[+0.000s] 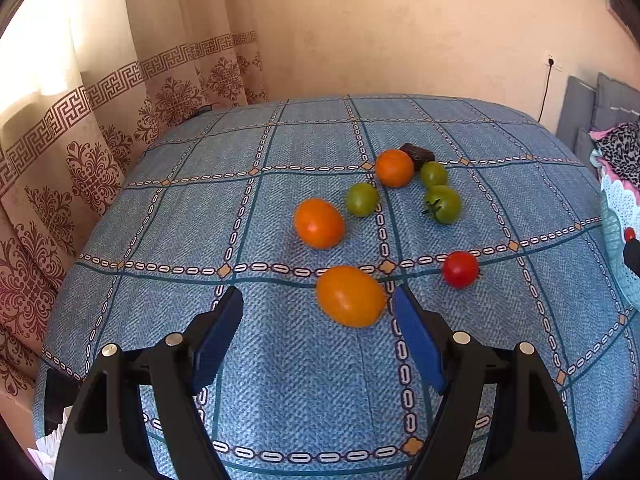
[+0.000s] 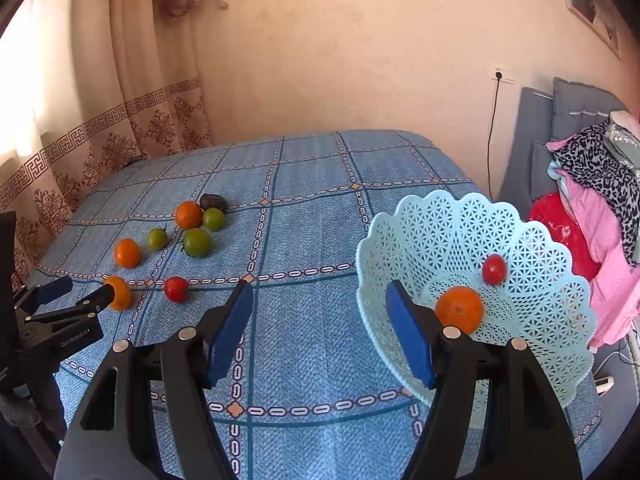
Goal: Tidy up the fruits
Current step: 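Close the left gripper on the oval yellow-orange fruit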
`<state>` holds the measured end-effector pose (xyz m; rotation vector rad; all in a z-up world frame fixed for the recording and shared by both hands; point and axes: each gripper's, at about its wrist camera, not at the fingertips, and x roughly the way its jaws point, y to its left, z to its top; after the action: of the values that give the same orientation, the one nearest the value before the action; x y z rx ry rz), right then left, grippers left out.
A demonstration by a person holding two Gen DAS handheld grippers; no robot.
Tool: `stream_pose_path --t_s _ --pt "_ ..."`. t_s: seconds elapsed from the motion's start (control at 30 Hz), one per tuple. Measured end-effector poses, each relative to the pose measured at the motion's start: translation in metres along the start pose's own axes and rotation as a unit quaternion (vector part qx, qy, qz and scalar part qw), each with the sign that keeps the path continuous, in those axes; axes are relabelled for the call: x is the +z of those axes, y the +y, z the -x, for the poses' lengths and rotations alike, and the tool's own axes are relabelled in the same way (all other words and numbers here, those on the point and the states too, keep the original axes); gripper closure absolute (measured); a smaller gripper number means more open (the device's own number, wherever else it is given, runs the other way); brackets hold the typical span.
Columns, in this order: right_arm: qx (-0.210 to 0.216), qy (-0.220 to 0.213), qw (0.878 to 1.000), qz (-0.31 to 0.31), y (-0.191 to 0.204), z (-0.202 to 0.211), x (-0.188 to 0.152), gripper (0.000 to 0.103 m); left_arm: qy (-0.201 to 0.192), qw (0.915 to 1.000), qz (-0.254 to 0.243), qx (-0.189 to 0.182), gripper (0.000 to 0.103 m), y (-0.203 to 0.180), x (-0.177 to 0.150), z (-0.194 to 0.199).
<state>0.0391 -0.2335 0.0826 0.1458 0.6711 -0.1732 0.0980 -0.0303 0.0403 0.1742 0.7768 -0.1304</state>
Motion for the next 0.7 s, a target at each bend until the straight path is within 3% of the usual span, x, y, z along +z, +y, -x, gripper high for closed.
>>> stream_pose_path --t_s 0.1,0.17,0.57,0.7 --pt "0.005 -0.002 1.000 0.019 0.015 -0.005 0.000 0.025 0.008 0.9999 0.006 0.005 0.026 0.007 -0.001 -0.008" --pt "0.017 0.001 0.999 0.028 0.023 -0.007 0.000 0.025 0.007 0.9999 0.009 0.004 0.022 0.009 -0.001 -0.010" --pt "0.041 0.025 0.998 0.050 0.054 -0.032 0.003 0.025 0.002 0.9995 -0.007 -0.032 0.022 -0.006 0.000 -0.018" --pt "0.047 0.034 0.997 0.055 0.061 -0.040 0.000 0.025 0.013 0.9991 -0.010 -0.040 0.034 -0.009 -0.002 -0.028"
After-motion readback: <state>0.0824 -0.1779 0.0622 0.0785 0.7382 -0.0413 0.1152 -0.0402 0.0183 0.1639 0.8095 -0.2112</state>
